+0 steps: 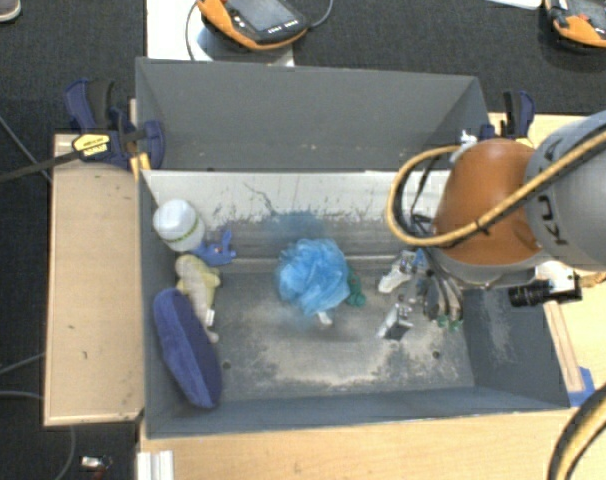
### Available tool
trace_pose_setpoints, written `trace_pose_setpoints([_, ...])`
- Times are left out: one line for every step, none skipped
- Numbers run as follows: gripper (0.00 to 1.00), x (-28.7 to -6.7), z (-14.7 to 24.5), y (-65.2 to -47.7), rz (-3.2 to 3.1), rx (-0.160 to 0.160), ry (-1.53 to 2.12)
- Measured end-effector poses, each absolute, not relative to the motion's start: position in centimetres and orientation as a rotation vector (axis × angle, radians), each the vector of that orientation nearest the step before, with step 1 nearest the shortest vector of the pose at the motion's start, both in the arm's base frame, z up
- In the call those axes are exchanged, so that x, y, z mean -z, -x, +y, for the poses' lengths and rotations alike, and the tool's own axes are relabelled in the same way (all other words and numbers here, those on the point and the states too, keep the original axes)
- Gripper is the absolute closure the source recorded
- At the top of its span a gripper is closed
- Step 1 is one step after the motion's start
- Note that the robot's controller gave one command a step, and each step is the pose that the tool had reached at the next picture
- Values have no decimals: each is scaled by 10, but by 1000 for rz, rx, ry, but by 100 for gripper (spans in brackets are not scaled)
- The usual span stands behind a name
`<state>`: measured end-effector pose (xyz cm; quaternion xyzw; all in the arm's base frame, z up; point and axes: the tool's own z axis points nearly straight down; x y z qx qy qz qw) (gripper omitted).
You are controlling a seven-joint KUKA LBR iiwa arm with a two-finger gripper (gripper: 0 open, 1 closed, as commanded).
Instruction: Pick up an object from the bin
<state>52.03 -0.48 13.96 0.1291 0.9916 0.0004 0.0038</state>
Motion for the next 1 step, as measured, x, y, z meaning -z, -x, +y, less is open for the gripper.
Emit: trace_pose_setpoints([0, -152, 29, -521, 3062, -4, -659])
